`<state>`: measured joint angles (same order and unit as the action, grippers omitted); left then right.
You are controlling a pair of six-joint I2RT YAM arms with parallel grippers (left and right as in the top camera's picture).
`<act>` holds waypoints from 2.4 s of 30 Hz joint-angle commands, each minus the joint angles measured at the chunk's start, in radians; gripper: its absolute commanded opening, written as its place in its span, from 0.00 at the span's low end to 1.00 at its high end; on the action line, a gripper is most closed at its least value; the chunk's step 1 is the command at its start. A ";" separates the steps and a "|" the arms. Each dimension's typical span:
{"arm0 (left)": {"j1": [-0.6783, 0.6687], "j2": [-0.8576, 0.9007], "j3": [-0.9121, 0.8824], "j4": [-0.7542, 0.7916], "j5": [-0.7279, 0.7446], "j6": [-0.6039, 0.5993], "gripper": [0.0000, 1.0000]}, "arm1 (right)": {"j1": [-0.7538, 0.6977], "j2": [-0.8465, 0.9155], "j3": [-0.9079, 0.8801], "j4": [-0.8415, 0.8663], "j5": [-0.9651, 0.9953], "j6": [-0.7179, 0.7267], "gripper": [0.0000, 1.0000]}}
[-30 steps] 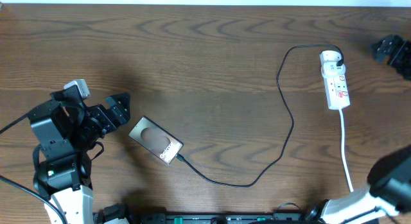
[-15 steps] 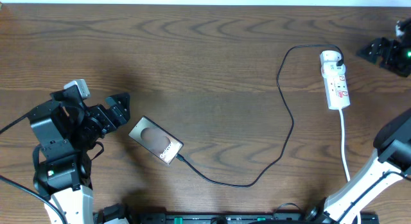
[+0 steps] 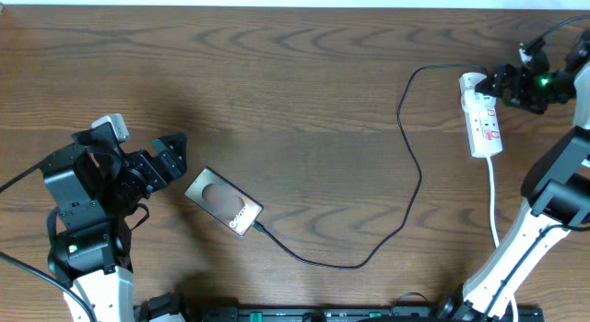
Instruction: Plug charger to phone and switch on socket
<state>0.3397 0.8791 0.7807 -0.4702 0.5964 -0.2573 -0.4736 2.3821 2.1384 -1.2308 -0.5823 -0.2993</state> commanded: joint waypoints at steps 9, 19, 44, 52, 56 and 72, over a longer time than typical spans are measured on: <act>0.002 -0.001 0.012 0.000 0.007 0.017 0.96 | 0.024 0.014 0.018 -0.019 0.060 0.025 0.99; 0.002 -0.001 0.012 -0.021 0.006 0.017 0.96 | 0.029 0.014 0.000 -0.026 0.059 0.026 0.99; 0.002 -0.001 0.012 -0.021 0.006 0.017 0.96 | 0.119 0.095 -0.008 -0.064 0.060 0.034 0.91; 0.002 -0.001 0.012 -0.021 0.006 0.017 0.96 | 0.099 0.082 0.023 -0.074 0.066 0.077 0.89; 0.002 -0.001 0.012 -0.021 0.006 0.017 0.97 | 0.073 0.047 0.094 -0.124 0.142 0.116 0.89; 0.002 0.002 0.011 -0.022 0.006 0.017 0.97 | 0.034 -0.310 0.253 -0.262 0.233 0.381 0.99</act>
<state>0.3397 0.8799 0.7807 -0.4927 0.5964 -0.2573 -0.4427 2.1410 2.3688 -1.4845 -0.3683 0.0055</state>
